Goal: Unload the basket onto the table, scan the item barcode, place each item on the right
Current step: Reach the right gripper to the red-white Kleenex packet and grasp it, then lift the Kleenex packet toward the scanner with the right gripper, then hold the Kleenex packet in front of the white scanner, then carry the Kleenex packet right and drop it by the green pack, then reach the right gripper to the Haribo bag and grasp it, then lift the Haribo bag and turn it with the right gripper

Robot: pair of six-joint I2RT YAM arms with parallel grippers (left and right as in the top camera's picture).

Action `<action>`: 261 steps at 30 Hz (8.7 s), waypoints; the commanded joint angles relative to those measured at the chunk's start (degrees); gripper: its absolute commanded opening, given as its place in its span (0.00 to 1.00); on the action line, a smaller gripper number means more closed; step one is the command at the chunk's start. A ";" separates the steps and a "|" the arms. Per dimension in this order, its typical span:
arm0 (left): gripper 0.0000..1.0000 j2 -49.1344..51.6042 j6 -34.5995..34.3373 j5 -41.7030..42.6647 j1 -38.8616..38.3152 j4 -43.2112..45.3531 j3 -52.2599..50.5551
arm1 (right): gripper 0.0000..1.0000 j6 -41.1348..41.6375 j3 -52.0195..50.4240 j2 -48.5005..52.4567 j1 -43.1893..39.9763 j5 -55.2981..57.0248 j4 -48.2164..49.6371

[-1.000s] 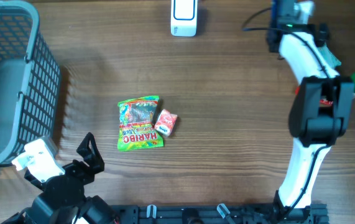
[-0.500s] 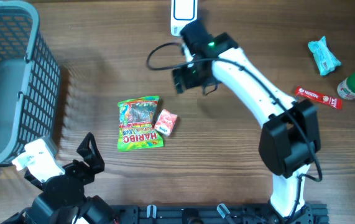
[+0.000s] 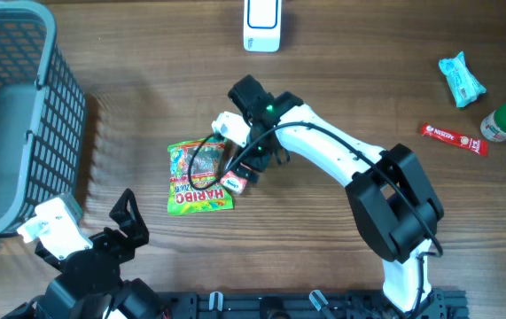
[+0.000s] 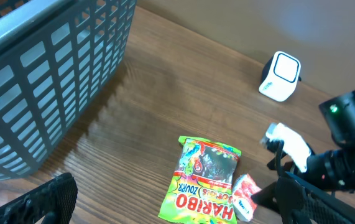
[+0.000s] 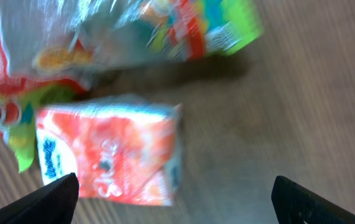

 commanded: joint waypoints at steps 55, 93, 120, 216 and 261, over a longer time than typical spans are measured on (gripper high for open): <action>1.00 -0.20 -0.72 -0.11 0.35 0.00 -0.20 | 0.04 57.90 11.04 1.46 -11.93 -25.77 -14.53; 1.00 -0.20 -0.72 -0.11 0.35 0.00 -0.20 | 0.04 84.72 11.02 -1.51 -10.08 26.03 -0.48; 1.00 -0.20 -0.72 -0.11 0.35 0.00 -0.20 | 0.04 39.30 10.95 22.82 -12.98 33.83 86.07; 1.00 -0.20 -0.72 -0.11 0.35 0.00 -0.20 | 1.00 72.48 -6.49 -1.31 10.16 -1.40 20.87; 1.00 -0.20 -0.72 -0.11 0.35 0.00 -0.20 | 0.04 145.70 -5.33 4.35 -15.02 -79.47 36.15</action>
